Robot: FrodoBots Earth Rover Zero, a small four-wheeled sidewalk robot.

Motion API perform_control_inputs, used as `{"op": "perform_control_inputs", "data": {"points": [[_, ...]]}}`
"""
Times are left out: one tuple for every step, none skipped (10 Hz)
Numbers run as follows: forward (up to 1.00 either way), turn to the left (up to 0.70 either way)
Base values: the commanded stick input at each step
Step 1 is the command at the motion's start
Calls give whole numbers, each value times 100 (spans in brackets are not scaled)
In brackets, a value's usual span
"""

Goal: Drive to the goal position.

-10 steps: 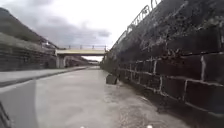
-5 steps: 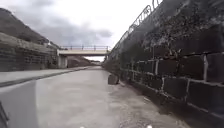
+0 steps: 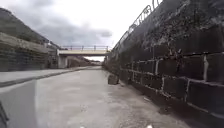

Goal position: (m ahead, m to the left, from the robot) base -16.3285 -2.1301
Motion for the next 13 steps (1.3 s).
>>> {"op": "perform_control_inputs", "data": {"points": [[70,0],[70,0],[70,0],[70,0],[70,0],[70,0],[70,0],[70,0],[70,0],[70,0],[70,0],[62,0],[38,0]]}}
